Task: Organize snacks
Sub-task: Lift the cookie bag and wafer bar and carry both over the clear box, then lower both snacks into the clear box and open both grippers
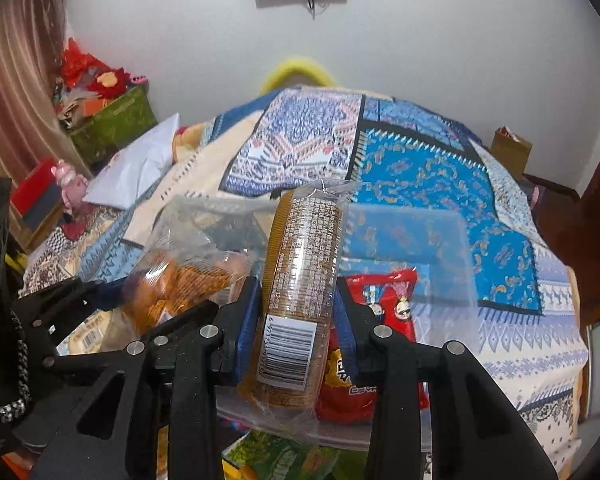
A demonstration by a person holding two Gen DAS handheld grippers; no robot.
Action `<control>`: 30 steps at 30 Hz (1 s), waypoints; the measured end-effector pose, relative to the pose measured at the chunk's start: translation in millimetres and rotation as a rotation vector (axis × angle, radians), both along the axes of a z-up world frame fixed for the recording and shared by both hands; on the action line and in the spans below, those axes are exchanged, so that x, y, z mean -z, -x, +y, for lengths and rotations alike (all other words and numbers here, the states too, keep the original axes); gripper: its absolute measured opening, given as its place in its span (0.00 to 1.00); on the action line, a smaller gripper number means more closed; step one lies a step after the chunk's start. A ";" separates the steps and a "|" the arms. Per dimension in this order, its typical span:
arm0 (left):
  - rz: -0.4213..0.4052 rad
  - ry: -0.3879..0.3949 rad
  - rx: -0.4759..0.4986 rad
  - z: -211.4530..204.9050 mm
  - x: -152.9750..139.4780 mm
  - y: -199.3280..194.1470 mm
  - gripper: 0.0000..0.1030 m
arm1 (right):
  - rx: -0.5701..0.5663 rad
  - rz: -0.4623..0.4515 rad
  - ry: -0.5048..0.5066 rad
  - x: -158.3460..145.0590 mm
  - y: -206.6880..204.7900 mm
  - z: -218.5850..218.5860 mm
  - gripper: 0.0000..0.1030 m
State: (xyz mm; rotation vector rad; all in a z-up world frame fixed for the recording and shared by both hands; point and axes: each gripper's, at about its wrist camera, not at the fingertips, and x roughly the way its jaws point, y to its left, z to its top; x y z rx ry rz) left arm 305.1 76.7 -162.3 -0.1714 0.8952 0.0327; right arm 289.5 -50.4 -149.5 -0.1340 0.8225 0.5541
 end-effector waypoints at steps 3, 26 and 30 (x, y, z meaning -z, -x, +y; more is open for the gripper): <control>0.018 -0.003 0.005 -1.1 4.7 -2.7 0.59 | -0.006 0.039 0.000 5.2 -4.2 -0.9 0.32; -0.049 0.055 0.013 6.7 -45.1 40.1 0.68 | -0.010 -0.065 -0.036 -42.5 35.1 -25.5 0.47; -0.085 0.042 0.015 8.3 -60.0 65.2 0.72 | 0.002 -0.102 -0.044 -49.5 52.6 -36.9 0.58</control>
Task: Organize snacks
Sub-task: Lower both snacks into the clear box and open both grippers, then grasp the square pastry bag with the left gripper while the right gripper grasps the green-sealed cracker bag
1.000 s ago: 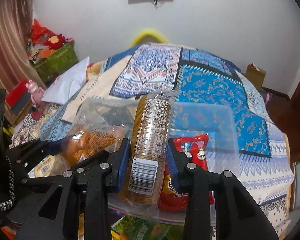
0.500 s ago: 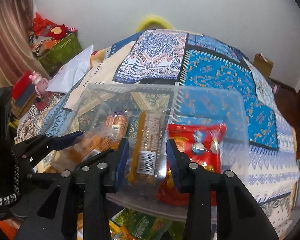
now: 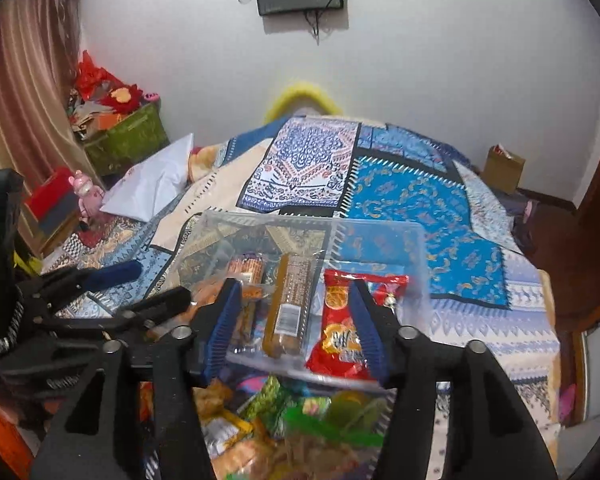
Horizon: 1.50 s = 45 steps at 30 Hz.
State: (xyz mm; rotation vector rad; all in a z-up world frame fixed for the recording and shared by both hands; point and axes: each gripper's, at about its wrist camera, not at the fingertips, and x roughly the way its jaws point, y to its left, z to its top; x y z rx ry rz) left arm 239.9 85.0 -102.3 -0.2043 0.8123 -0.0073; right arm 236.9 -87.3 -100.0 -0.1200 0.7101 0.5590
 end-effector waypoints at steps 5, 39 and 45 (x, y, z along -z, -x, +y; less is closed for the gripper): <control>0.009 -0.020 0.014 1.3 -2.9 27.7 0.73 | 0.019 -0.043 0.009 -0.4 26.9 -11.6 0.62; 0.134 0.010 0.073 -23.0 77.0 40.1 0.72 | 0.120 0.205 -0.074 102.2 59.8 -42.0 0.55; 0.177 0.013 0.071 -24.0 93.4 27.5 0.70 | 0.116 0.208 -0.099 103.4 58.0 -44.6 0.49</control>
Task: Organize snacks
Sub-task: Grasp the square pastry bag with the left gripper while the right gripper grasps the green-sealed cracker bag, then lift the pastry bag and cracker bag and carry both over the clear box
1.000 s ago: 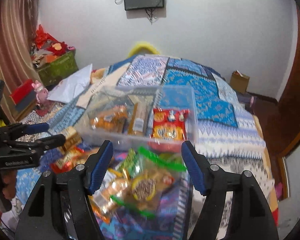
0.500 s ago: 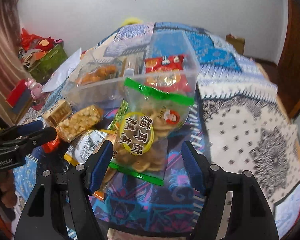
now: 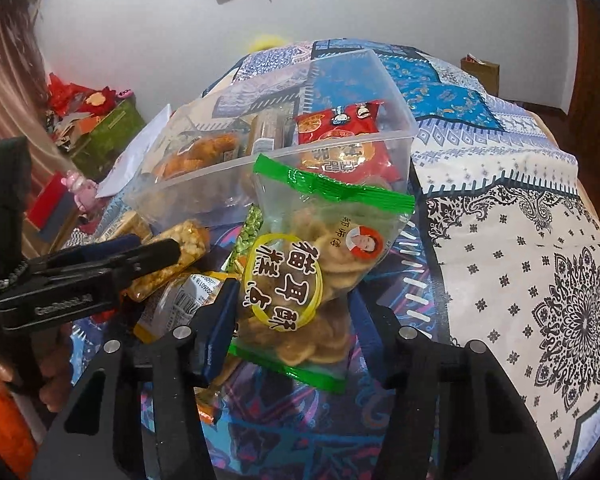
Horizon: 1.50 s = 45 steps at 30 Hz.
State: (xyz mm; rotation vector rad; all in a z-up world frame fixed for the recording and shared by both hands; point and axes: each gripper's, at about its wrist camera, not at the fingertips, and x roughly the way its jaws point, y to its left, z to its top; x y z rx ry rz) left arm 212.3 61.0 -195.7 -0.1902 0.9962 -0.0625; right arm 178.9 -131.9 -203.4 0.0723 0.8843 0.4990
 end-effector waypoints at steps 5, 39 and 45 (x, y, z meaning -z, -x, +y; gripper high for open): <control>-0.003 -0.016 0.008 -5.3 5.6 -1.3 0.67 | 0.009 -0.004 -0.012 -1.2 0.2 -3.6 0.43; -0.265 -0.008 -0.028 -8.7 -98.0 36.2 0.47 | 0.045 -0.225 -0.067 -82.7 -8.2 -13.8 0.37; -0.315 -0.023 -0.044 -4.9 -113.6 16.3 0.47 | 0.046 -0.263 -0.077 -95.6 -27.4 -7.8 0.37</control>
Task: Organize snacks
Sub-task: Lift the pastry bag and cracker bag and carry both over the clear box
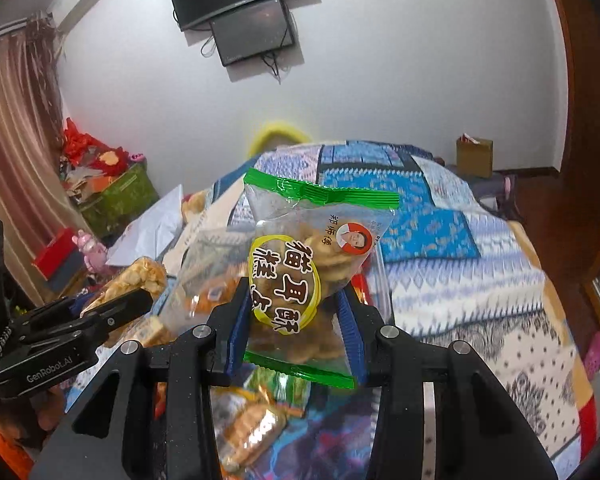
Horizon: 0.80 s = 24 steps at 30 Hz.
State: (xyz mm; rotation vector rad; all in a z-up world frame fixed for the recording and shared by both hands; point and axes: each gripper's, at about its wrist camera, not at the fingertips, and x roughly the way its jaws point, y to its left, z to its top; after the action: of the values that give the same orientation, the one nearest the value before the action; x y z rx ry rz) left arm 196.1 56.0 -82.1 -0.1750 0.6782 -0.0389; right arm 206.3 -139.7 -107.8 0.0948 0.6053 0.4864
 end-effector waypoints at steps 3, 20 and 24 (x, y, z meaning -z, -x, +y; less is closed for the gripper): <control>-0.006 -0.008 -0.014 3.2 -2.9 -13.9 0.47 | -0.004 -0.005 -0.001 -2.1 -10.6 3.9 0.37; 0.112 0.041 -0.005 -2.7 44.0 -92.5 0.47 | -0.062 0.101 0.117 38.9 -68.0 33.4 0.37; 0.140 0.044 0.001 -7.7 54.6 -105.2 0.47 | -0.072 0.131 0.149 49.8 -73.0 34.4 0.37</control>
State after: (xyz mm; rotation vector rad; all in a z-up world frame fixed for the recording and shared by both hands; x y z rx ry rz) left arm 301.3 48.3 -136.7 -0.2210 0.8177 -0.0428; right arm 279.3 -105.3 -157.6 -0.0370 0.7739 0.5061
